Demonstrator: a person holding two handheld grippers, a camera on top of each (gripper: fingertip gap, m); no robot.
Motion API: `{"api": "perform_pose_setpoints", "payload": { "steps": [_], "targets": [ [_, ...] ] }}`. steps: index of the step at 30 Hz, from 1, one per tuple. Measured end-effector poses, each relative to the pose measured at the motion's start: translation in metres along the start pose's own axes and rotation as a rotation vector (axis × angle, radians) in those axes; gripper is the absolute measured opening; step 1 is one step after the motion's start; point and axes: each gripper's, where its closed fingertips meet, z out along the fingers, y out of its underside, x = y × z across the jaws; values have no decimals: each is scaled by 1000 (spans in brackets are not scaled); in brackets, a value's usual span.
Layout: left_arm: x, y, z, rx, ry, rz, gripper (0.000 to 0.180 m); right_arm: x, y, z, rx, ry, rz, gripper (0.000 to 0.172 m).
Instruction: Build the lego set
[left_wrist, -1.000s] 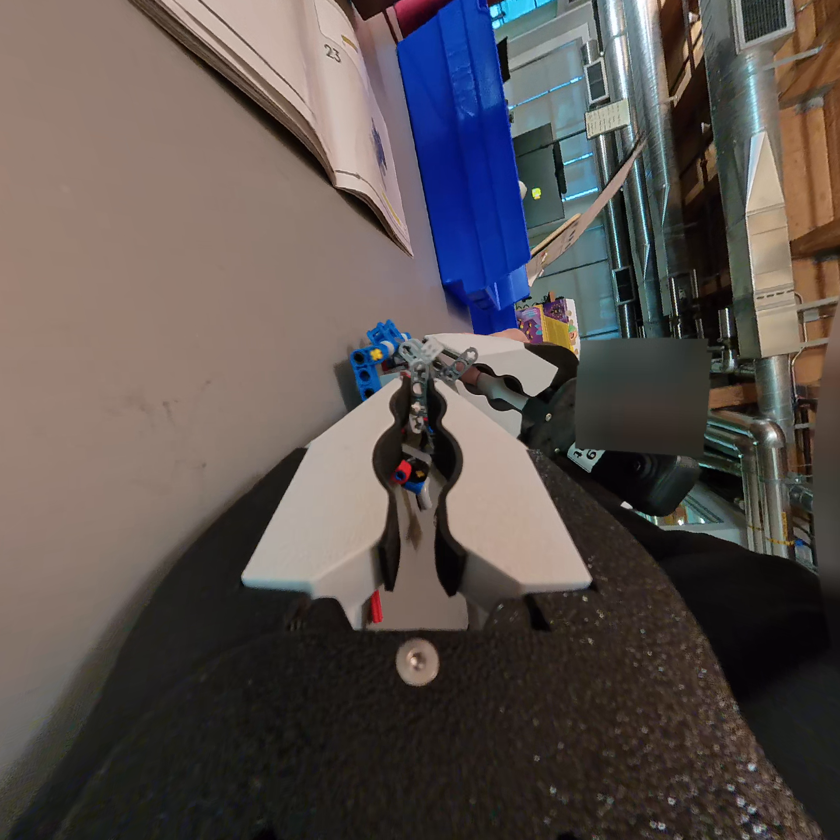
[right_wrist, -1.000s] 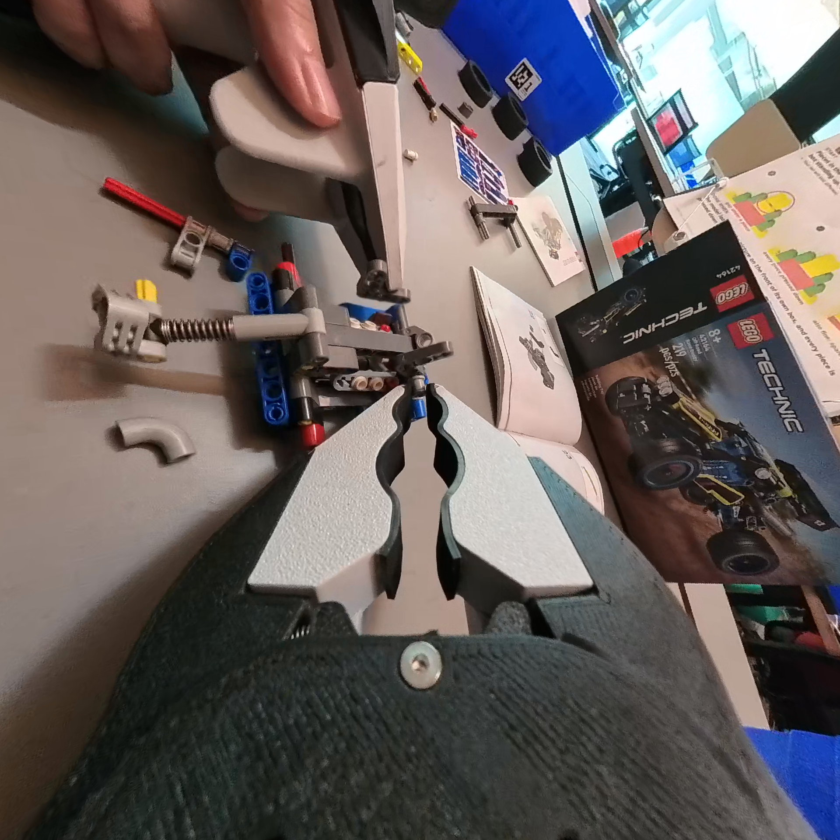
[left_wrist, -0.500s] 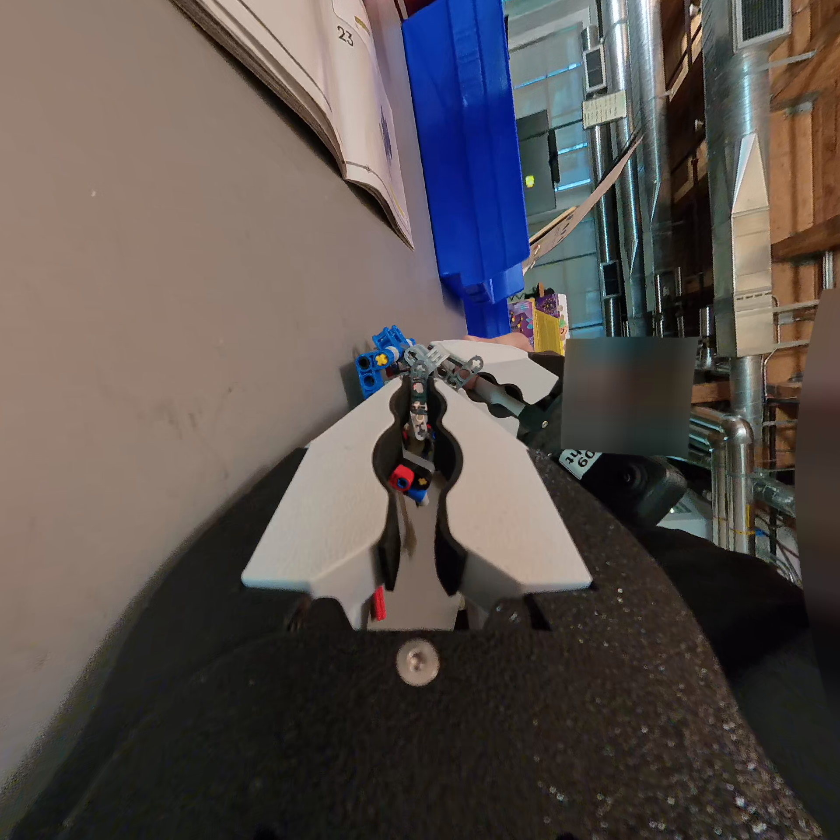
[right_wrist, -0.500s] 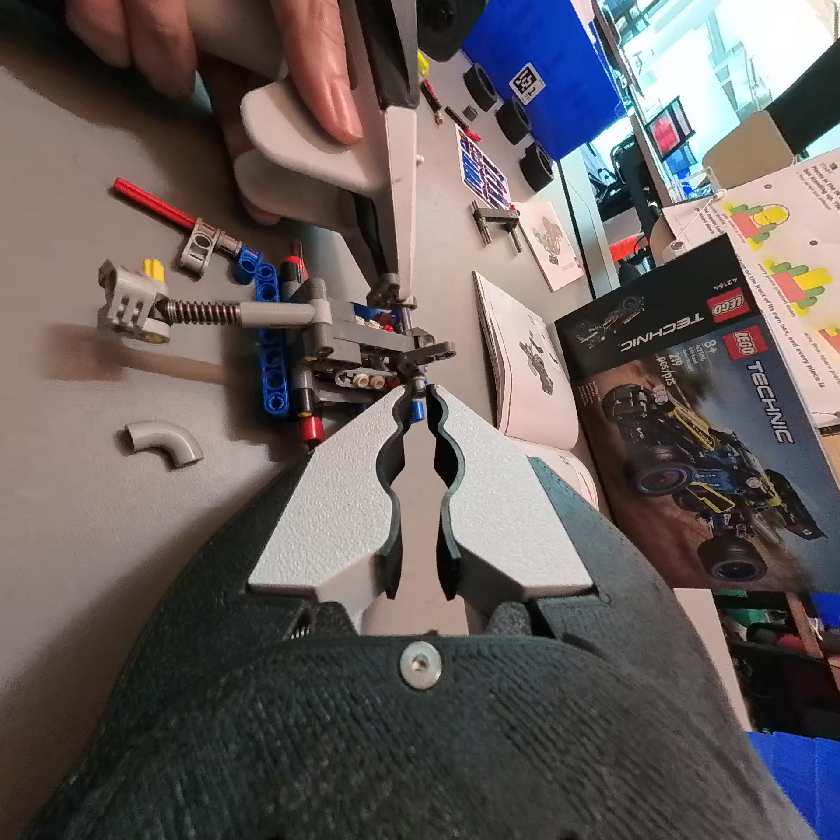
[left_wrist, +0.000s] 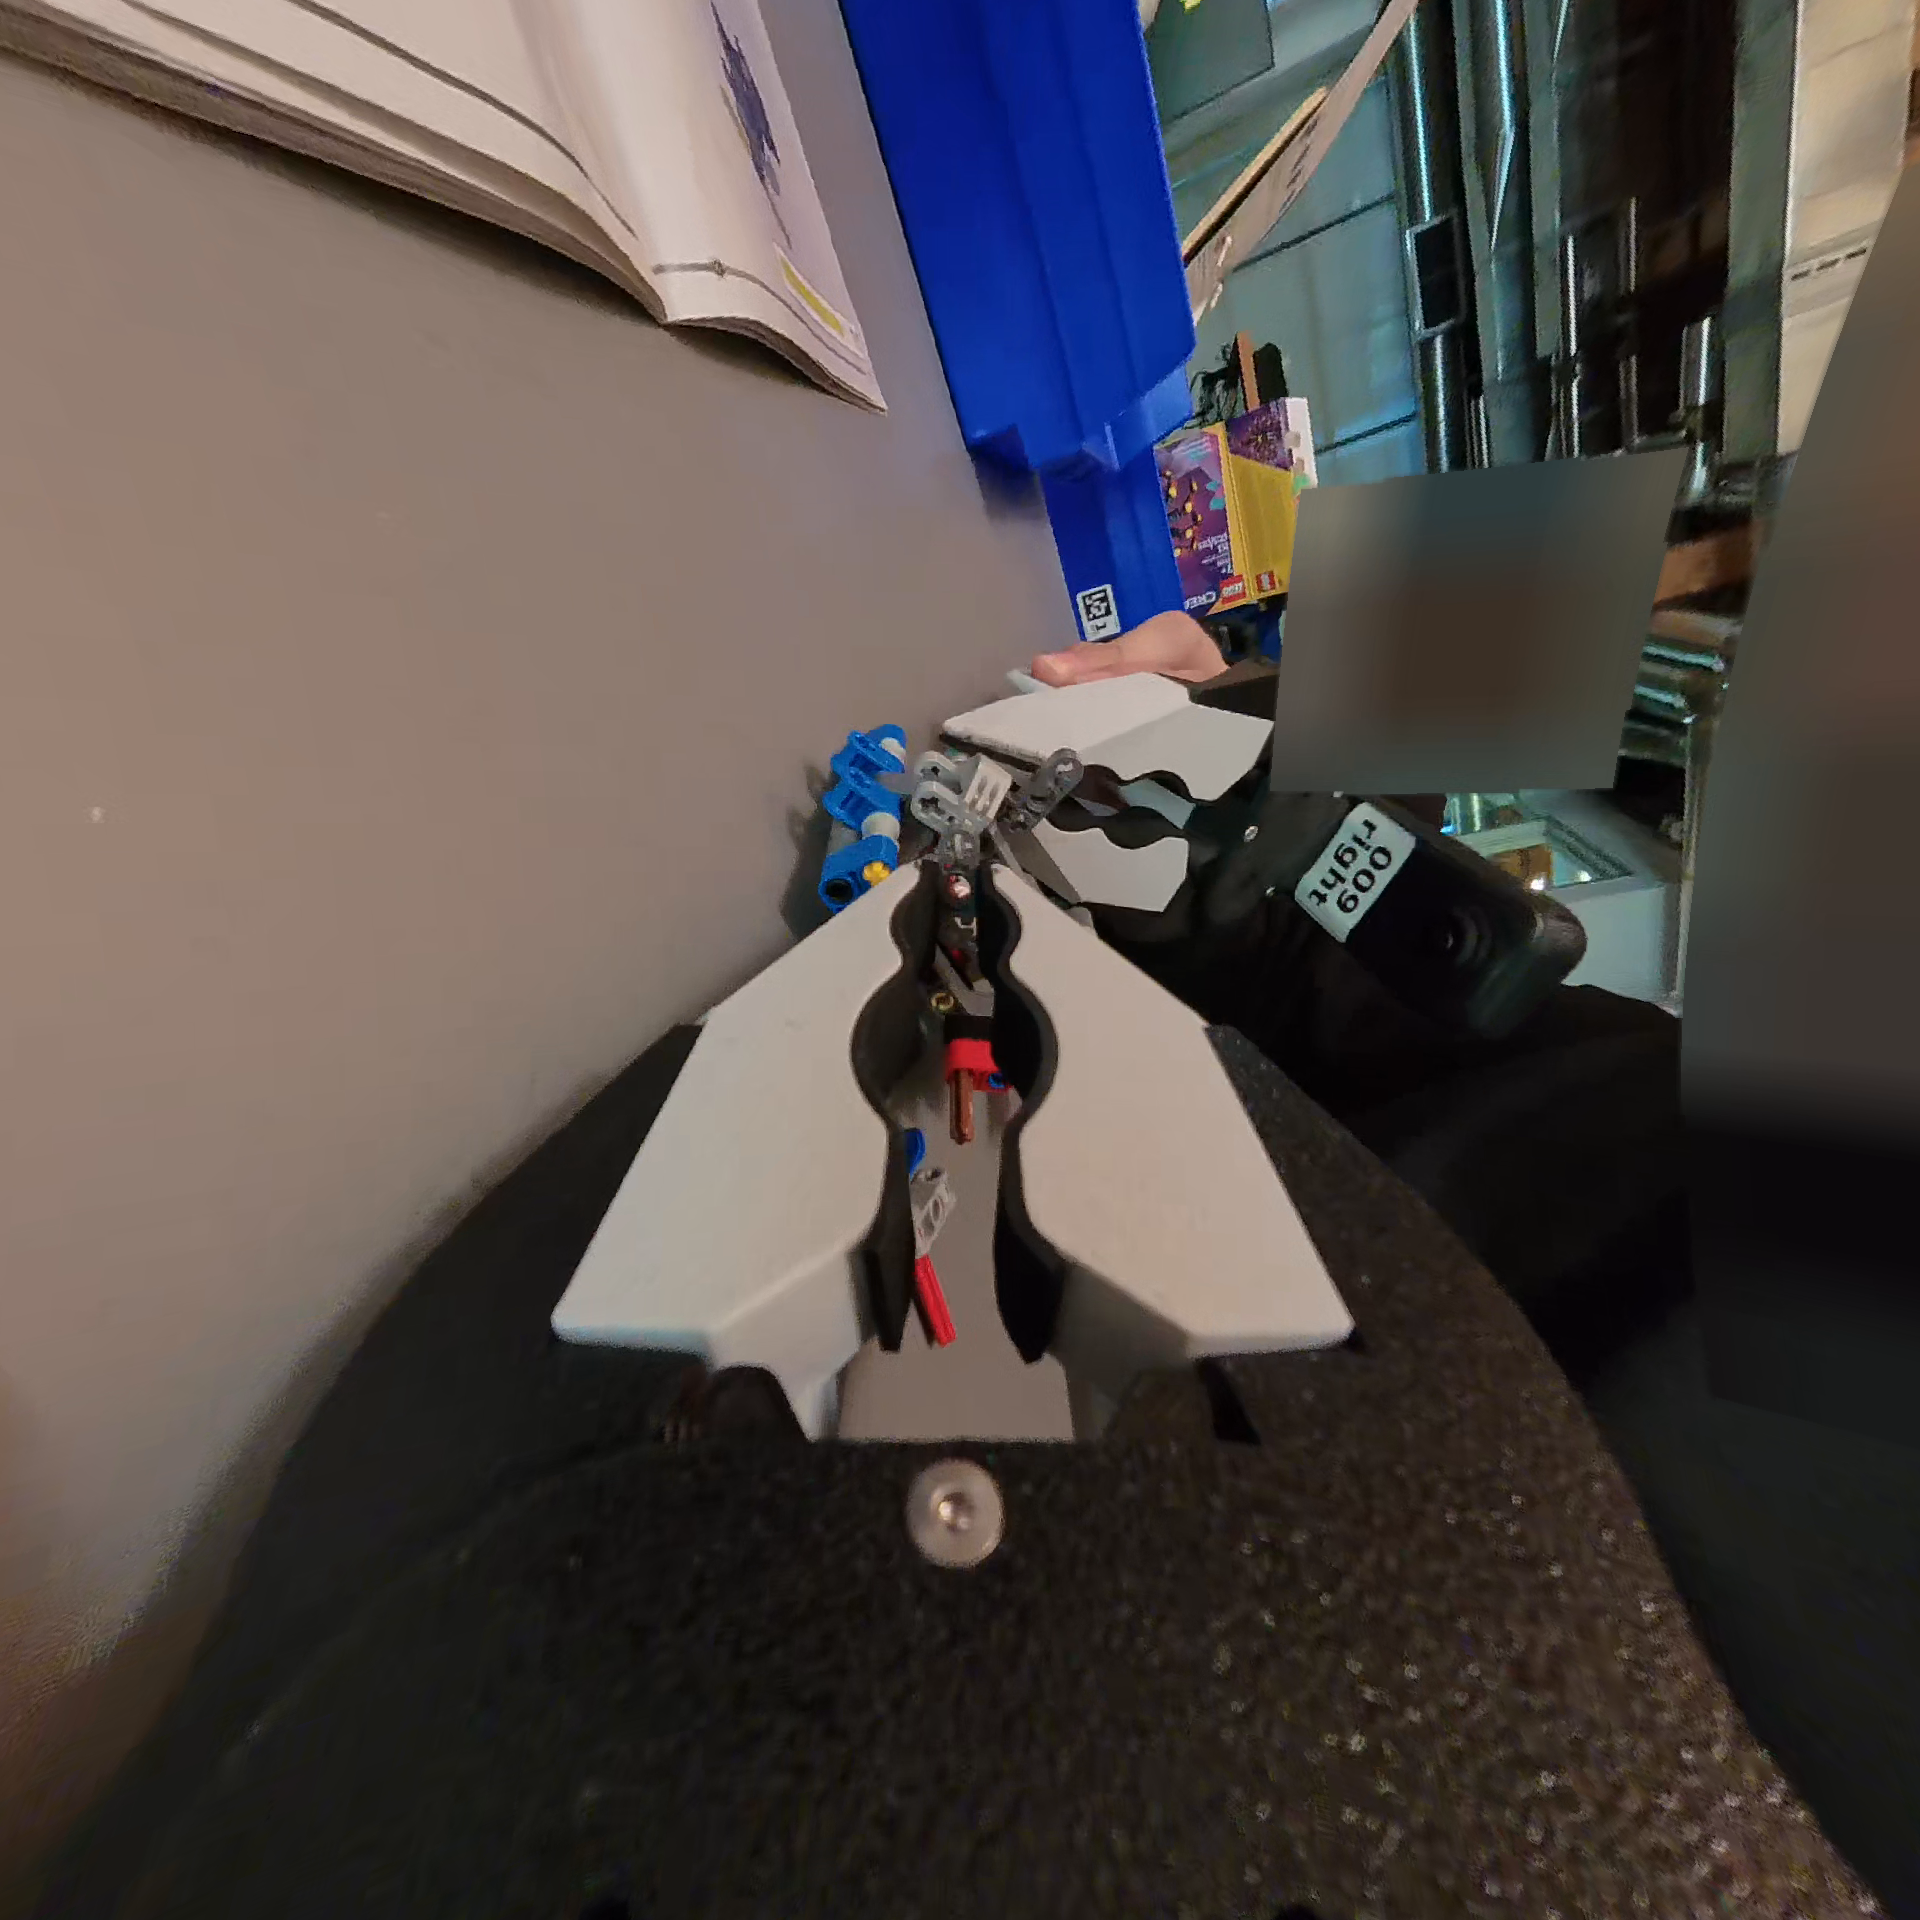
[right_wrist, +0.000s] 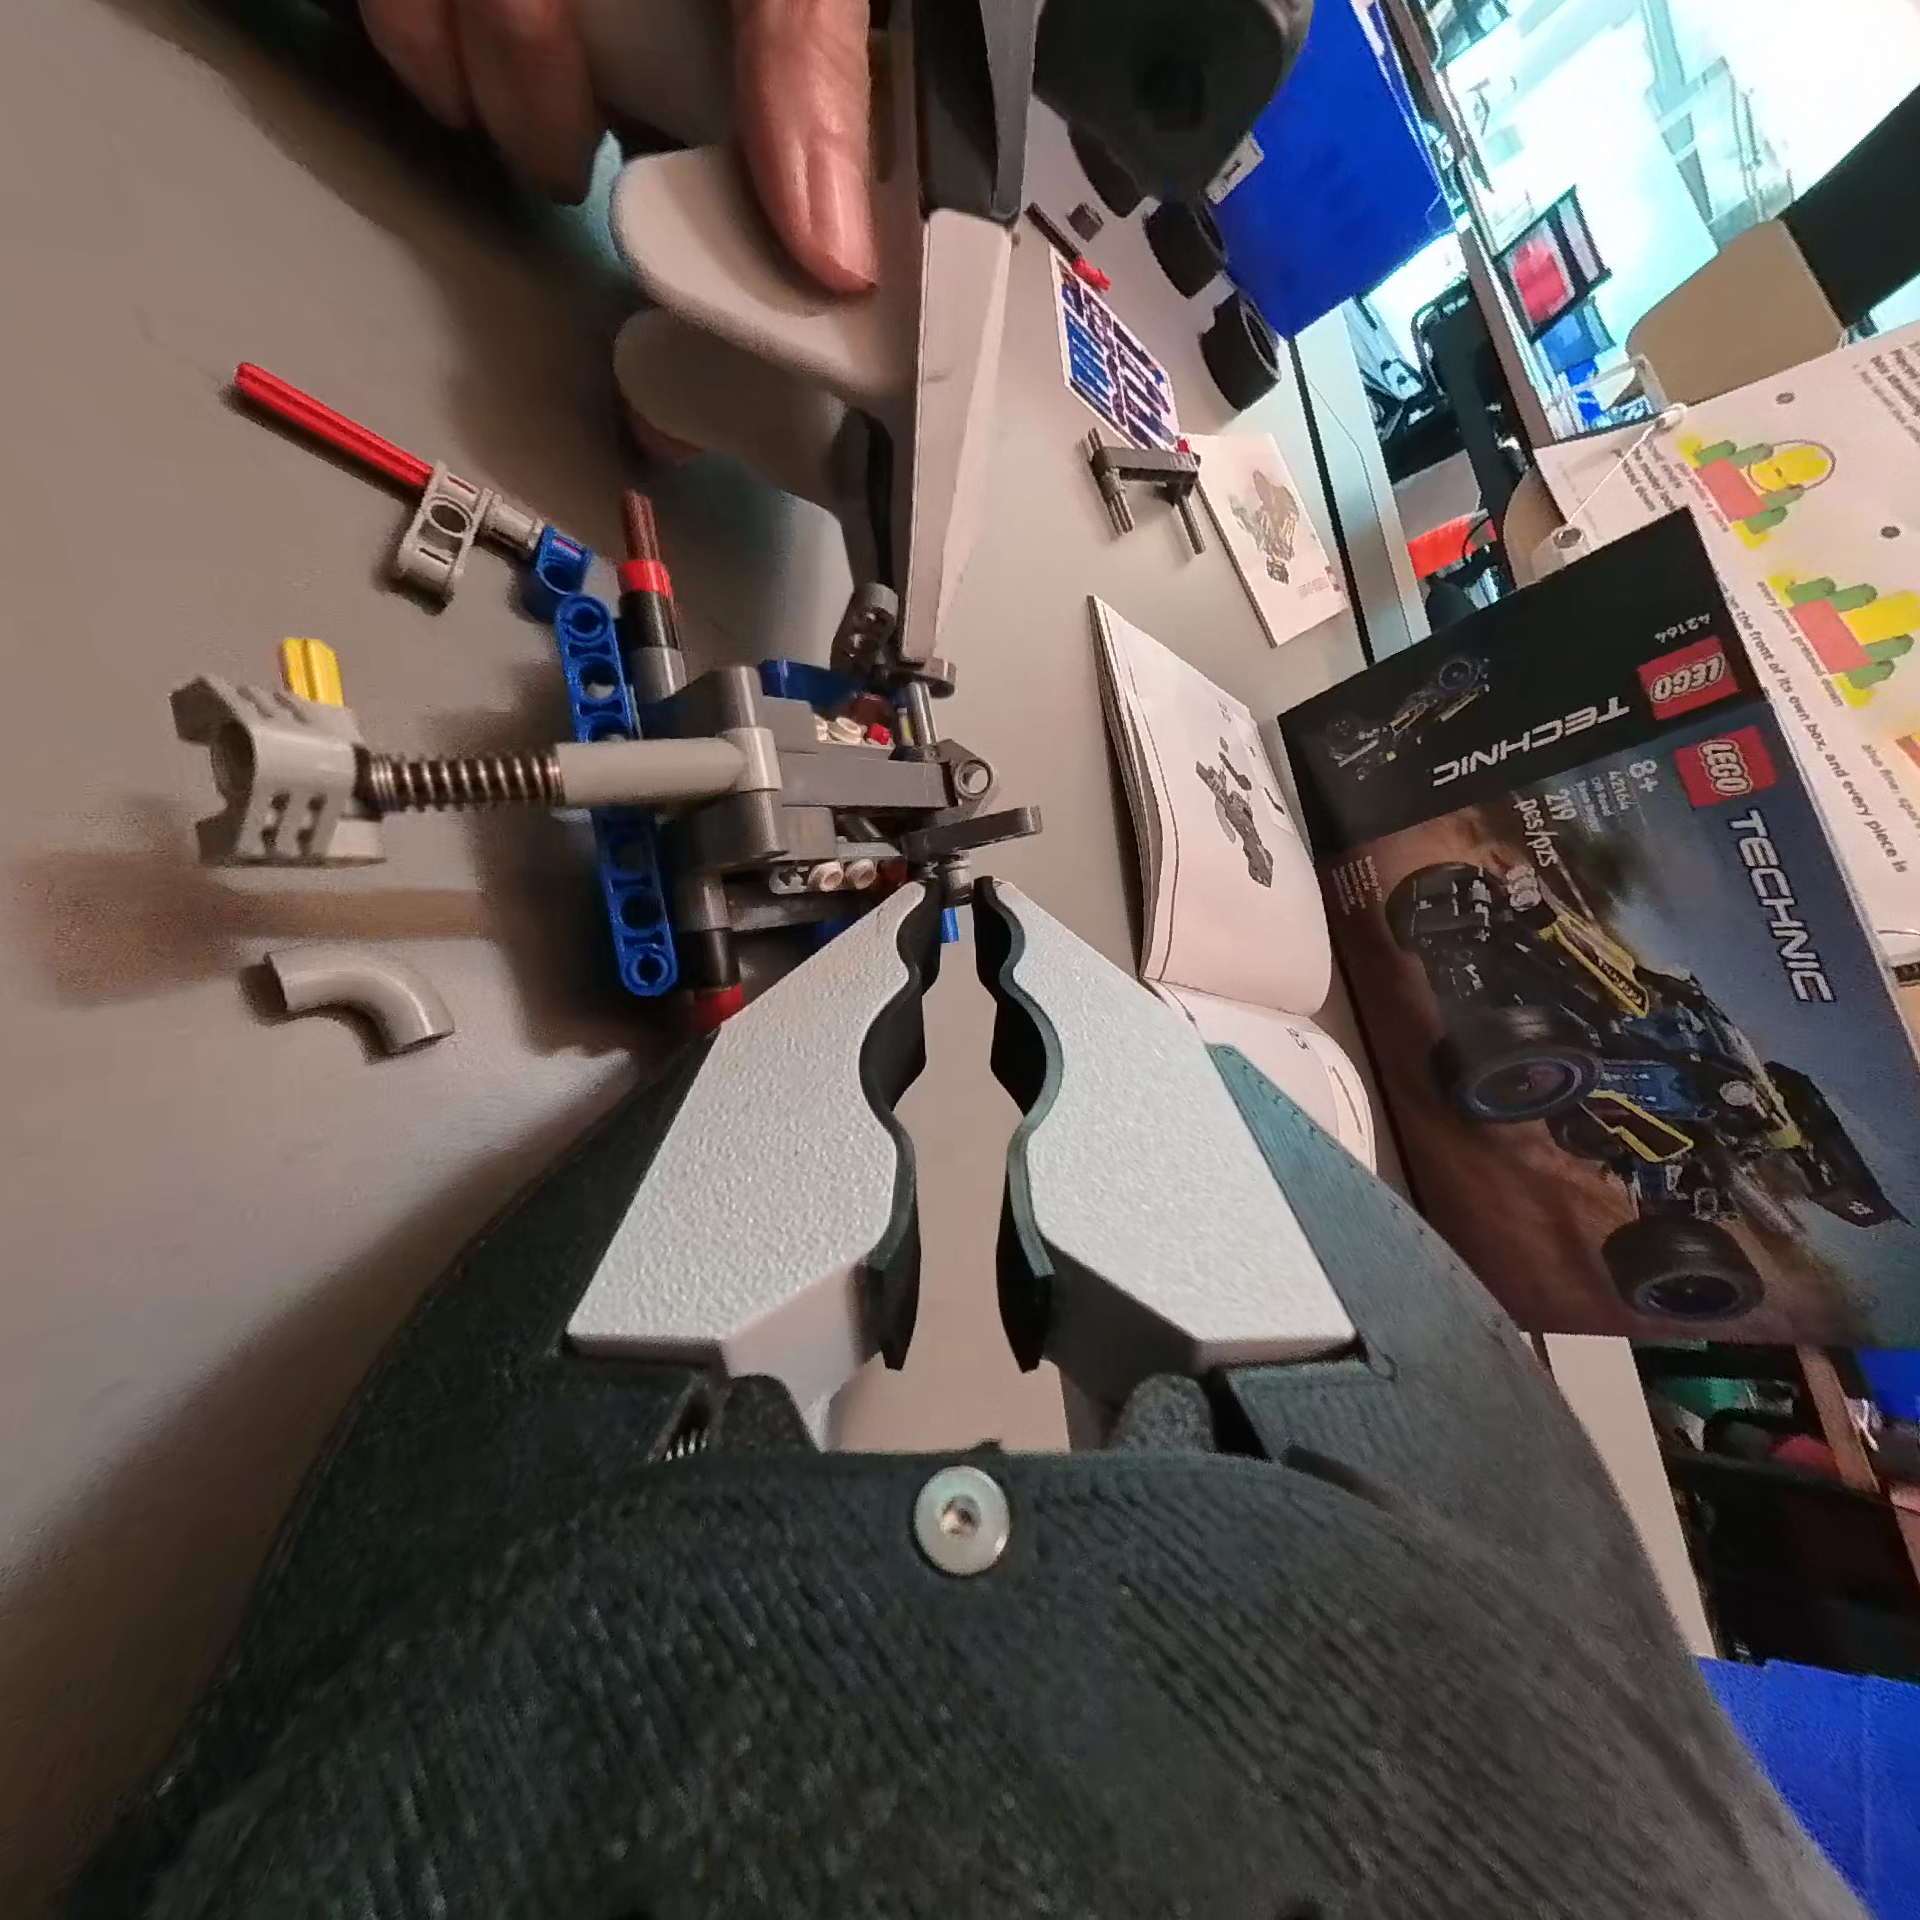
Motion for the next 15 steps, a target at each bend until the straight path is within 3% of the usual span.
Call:
{"api": "perform_pose_setpoints", "payload": {
  "steps": [3, 6, 11, 15],
  "targets": [
    [3, 1, -2, 13, -2, 41, 3, 1, 0, 0, 7, -2, 8, 4],
    [-15, 6, -11, -65, -205, 275, 4, 8, 6, -1, -14, 26, 8, 4],
    [-37, 11, -37, -406, -660, 760, 3, 15, 14, -2, -35, 50, 6, 4],
    [-42, 14, -41, -615, -777, 941, 3, 15, 13, -2, -36, 53, 3, 4]
  ]
}}
